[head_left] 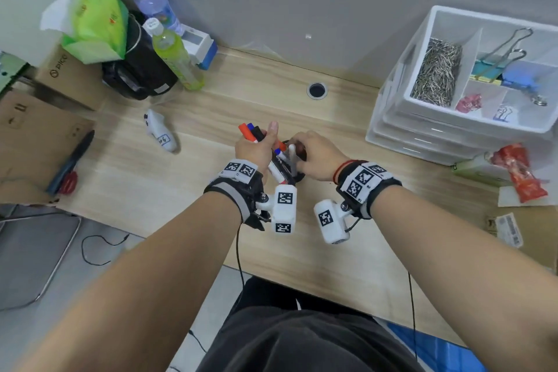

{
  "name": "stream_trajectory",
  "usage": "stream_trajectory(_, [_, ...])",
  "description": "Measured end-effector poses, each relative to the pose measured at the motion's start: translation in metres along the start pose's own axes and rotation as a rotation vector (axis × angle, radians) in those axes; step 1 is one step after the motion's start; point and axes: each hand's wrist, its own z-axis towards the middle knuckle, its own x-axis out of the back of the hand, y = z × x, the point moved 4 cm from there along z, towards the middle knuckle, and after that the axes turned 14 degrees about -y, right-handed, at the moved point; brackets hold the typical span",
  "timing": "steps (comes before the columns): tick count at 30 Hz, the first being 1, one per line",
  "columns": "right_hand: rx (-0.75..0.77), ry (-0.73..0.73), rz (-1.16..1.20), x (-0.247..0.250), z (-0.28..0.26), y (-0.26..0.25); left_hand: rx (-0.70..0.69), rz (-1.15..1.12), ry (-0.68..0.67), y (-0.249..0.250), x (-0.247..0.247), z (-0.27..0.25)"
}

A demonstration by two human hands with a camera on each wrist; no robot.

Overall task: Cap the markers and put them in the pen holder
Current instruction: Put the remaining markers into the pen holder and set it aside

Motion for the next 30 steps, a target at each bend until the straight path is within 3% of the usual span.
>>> stream_trajectory(3, [0.043,-0.028,0.063,0.019,-0.005,-0.01,-0.005,0.042,-0.011,0.006,-0.009,0.004])
stream_trajectory(9, [0.067,-0.053,-0.036,0.027,-0.001,-0.025,-0.062,0.143,-0.119,0.016,-0.025,0.009])
stream_trajectory(16, [-0.043,0.035,0.091,0.015,0.008,-0.006,-0.094,0.349,-0.311,0.021,-0.018,0.017])
stream_trajectory(21, [-0.05,-0.042,0.056,0.01,0.011,-0.004,-0.126,0.456,-0.219,0.03,0.002,0.022])
stream_trajectory(23, [-0.076,0.008,0.099,0.012,0.008,-0.001,-0.082,0.538,-0.169,0.025,0.011,0.028])
stream_trajectory(25, [-0.082,0.066,0.146,0.015,0.006,0.003,0.057,0.589,-0.17,0.015,0.019,0.032])
stream_trajectory(27, [-0.096,0.078,0.136,0.016,0.006,0.006,0.196,0.69,-0.285,0.001,0.021,0.035])
stream_trajectory(30, [-0.143,0.099,0.105,0.015,0.008,0.011,0.252,0.663,-0.48,-0.008,0.016,0.033])
